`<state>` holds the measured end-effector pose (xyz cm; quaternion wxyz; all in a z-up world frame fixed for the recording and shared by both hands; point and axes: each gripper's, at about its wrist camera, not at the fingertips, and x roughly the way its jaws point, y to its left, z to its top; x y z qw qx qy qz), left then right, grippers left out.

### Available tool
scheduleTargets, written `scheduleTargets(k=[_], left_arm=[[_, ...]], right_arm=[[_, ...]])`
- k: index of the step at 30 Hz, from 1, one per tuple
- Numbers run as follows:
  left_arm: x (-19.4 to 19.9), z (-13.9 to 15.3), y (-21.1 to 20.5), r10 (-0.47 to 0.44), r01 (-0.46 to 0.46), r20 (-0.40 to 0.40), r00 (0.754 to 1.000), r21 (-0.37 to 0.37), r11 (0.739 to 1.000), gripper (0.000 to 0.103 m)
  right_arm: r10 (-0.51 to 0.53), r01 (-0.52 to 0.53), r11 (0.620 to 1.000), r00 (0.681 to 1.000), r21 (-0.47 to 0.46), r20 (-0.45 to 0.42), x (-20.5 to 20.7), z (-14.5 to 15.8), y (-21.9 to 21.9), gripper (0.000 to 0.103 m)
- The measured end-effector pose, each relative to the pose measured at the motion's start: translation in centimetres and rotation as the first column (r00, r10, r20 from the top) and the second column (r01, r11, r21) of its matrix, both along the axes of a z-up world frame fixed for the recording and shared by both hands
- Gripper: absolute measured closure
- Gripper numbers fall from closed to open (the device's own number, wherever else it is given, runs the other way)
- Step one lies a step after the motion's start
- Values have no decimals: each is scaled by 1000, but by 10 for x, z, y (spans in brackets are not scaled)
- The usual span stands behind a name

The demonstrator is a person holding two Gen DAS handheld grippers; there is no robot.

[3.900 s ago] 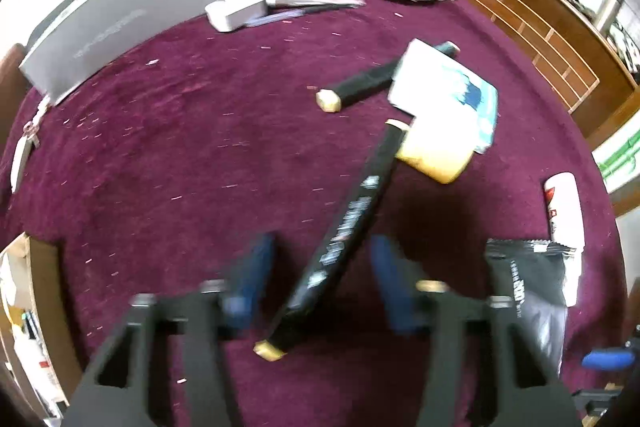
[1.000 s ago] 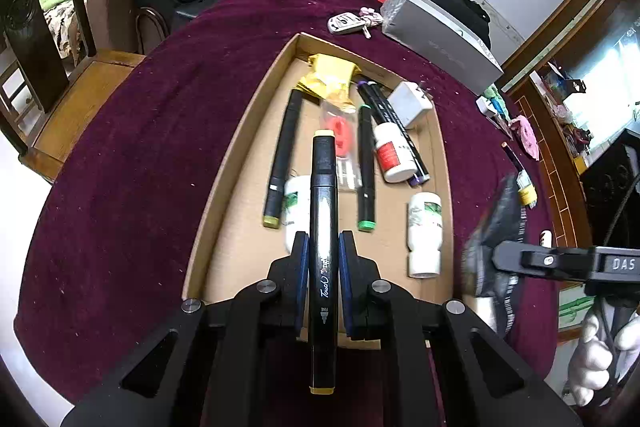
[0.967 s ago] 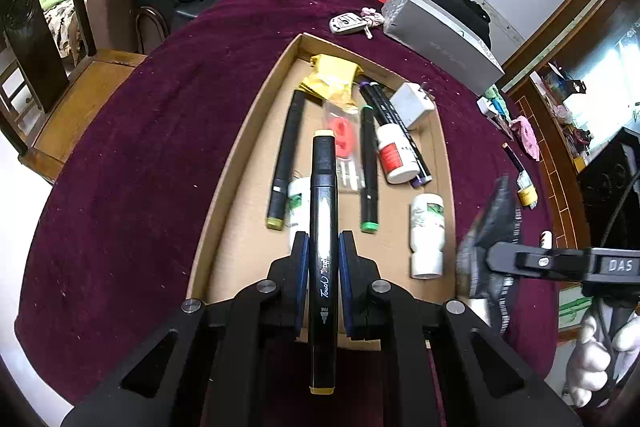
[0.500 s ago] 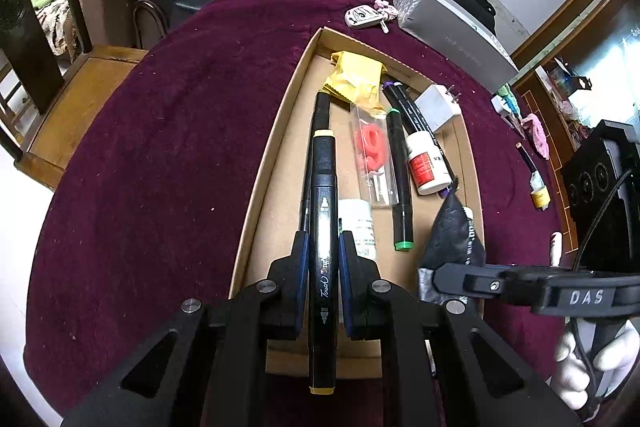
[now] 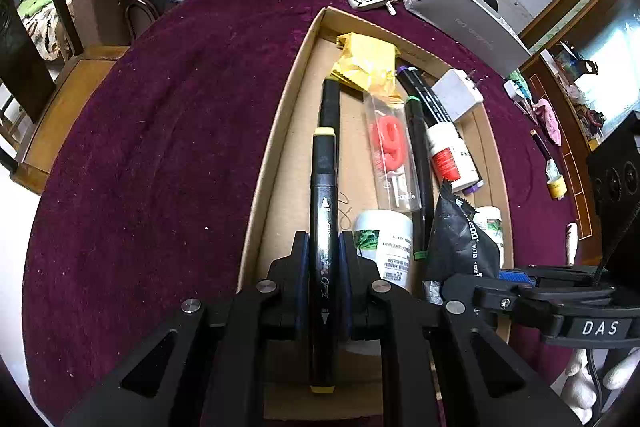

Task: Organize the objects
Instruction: 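Carry the marker with the left tool while the right tool carries the pouch into the tray, then open the left tool to drop the marker while the right tool releases the pouch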

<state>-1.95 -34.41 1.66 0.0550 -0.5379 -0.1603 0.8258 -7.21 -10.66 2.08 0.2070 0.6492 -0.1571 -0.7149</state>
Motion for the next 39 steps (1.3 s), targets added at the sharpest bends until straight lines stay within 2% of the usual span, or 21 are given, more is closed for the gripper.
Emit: scheduleTargets(k=[8,20,22,25,27,32,39], left_arm=[[-7,-2,-7,6,-7,-7,1000,-16,1000,92],[-20,-3,-7,14,-14,-12,1000,-20,1000,90],[-22,-2,-6,8,-8,-1,1000,-18,1000,88],[-21,0,-1,-12,12,7,1000,-21,1000,78],[-19,5,5,-25,25,-7,1000,-36,999,68],[-16,21,10,-25,22,-33,999,-75,997,56],[-10,45,13,-17,9,-77,997,-112,994,54]], right_arm=[[-3,3,1000,1000,29,-9,-2,-1,-8,77],[11,-9,995,1000,100,-17,-3,-5,-15,69],[9,-7,995,1000,104,-14,-2,-5,-14,68],[6,-5,993,1000,116,-11,-1,-3,-15,68],[4,-2,993,1000,119,-16,-1,-1,-17,68],[3,2,993,999,117,-46,4,11,-17,63],[1,7,995,997,100,-82,14,26,-10,62]])
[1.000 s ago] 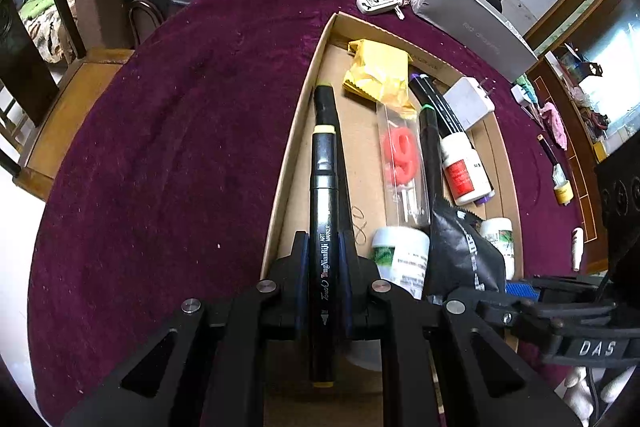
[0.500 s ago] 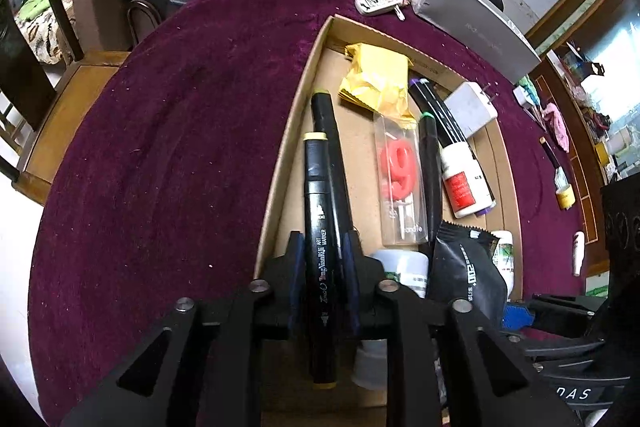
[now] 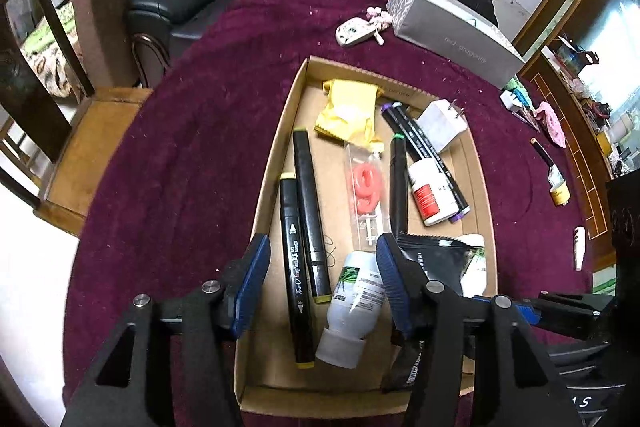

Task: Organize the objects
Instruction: 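Open the left tool to drop the marker while the right tool releases the pouch, then withdraw both tools from the tray toward the yellow sponge and tissue pack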

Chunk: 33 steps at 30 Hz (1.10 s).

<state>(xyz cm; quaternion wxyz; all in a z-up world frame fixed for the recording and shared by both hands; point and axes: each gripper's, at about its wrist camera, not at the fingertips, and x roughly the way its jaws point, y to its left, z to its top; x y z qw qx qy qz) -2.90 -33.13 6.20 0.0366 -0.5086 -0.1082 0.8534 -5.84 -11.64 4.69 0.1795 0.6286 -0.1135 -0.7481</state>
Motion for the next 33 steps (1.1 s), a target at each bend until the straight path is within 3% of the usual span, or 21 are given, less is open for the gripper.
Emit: scheduleTargets(k=[14,33], left_arm=[[17,37,50,-62,57,-54,997,-101,993,54],[25,42,192,-181,177,-16,983,-138,974,54]], right_arm=[[-93,90,993,995,-78,-39,24,21,53,62],[-234,230,963,972,-138,-16,58,24,188,56]])
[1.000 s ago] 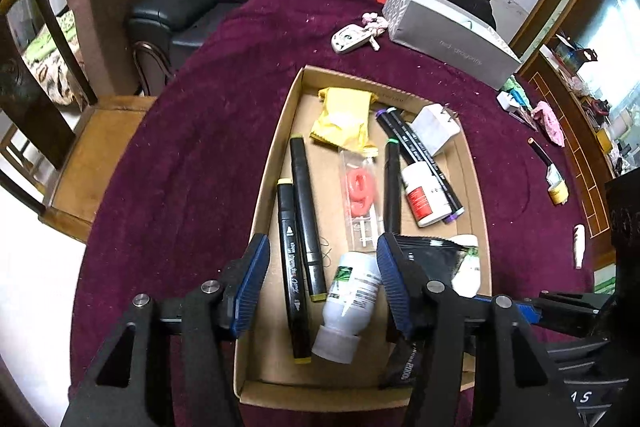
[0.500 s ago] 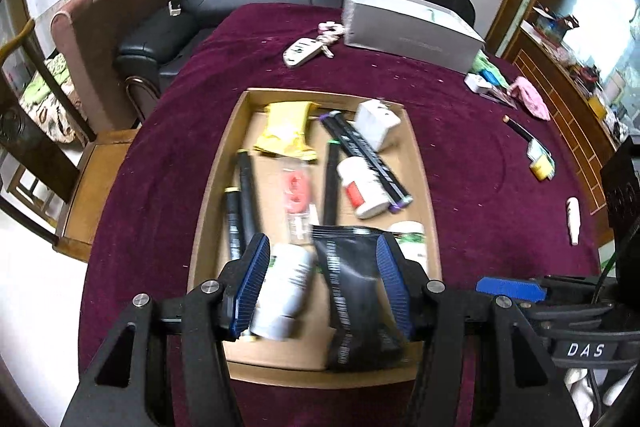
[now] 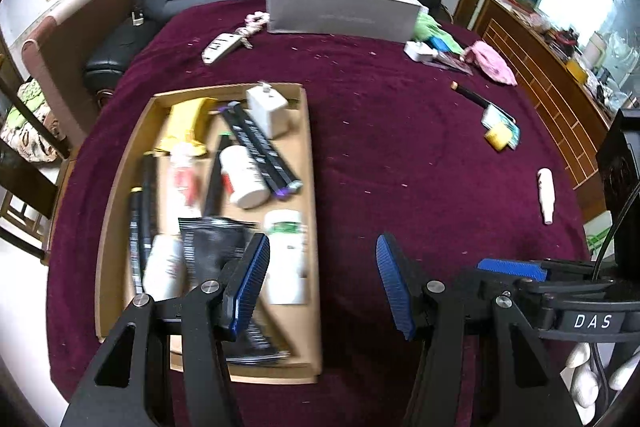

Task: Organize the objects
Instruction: 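Withdraw both tools from the tray toward the yellow sponge and tissue pack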

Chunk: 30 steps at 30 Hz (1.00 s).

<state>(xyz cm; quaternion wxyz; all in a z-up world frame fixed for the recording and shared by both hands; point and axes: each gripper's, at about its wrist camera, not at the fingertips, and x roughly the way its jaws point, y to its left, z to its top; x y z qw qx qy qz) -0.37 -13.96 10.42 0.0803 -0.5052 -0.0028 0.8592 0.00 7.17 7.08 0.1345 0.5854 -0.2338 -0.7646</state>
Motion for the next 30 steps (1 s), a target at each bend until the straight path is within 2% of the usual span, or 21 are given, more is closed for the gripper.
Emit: scheduleTargets(k=[18,25,30], left_arm=[[-12,-62,104,-76,75,140,987,10,997,54],[-8,-95,125,-93,100,220,971,-19,995,54],[-1,-99,134,-113,128,186,976,-67,990,44]], right_arm=[[-161,161,987,985,9,64,22,-21,123,56],[-247,246,969,968,31,31,15,-16,172,56],[-285,286,957,958,46,-16,-4,-9,193,56]])
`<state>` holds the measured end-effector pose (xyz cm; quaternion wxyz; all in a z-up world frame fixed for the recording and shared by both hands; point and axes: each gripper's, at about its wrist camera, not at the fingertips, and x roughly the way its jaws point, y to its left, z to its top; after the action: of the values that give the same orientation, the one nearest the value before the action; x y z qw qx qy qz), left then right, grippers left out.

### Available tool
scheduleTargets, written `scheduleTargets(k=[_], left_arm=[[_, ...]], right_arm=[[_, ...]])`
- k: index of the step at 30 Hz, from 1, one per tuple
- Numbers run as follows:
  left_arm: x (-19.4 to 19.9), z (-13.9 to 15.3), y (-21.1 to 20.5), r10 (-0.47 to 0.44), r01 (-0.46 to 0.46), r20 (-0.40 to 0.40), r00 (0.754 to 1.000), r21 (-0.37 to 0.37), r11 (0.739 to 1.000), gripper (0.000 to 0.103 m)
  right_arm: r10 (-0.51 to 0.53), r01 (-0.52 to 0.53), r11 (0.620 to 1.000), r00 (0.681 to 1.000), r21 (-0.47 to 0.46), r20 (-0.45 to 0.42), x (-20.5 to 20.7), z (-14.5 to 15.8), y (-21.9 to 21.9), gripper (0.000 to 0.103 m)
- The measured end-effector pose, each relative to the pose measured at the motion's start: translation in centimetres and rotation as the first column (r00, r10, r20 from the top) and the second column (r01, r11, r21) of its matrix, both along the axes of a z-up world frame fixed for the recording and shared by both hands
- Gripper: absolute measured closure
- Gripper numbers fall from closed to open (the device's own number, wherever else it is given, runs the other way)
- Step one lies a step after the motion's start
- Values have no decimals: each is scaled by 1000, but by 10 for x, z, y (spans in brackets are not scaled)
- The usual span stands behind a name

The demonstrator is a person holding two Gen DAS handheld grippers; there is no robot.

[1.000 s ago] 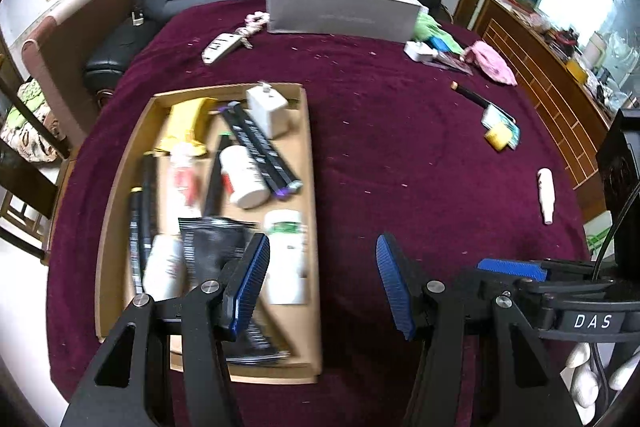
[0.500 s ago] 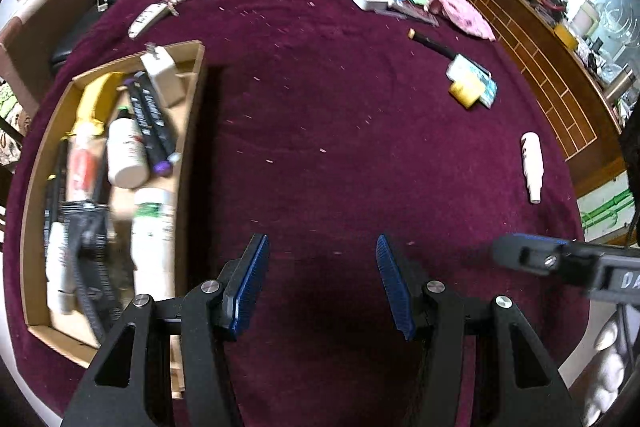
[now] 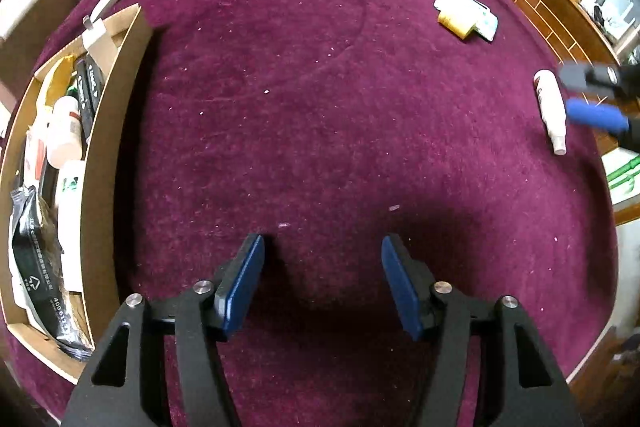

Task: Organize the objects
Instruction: 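Withdraw both tools from the tray toward the yellow sponge and tissue pack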

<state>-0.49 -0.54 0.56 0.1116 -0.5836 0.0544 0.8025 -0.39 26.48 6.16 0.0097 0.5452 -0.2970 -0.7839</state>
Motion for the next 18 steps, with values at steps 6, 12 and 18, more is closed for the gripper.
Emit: scheduleTargets(k=[6,12,18], left_arm=[[11,-11,22,-79,77,-39,996,-57,995,4],[19,-13,22,-66,63,-99,993,-33,997,1],[33,-13,16,-64,64,-210,976,-5,998,1]], right_arm=[[-33,33,999,999,0,-22,-22,-2,12,56],[-97,97,995,994,6,-53,-36,8,43,53],[-153,151,988,986,-39,-62,-60,13,78,51]])
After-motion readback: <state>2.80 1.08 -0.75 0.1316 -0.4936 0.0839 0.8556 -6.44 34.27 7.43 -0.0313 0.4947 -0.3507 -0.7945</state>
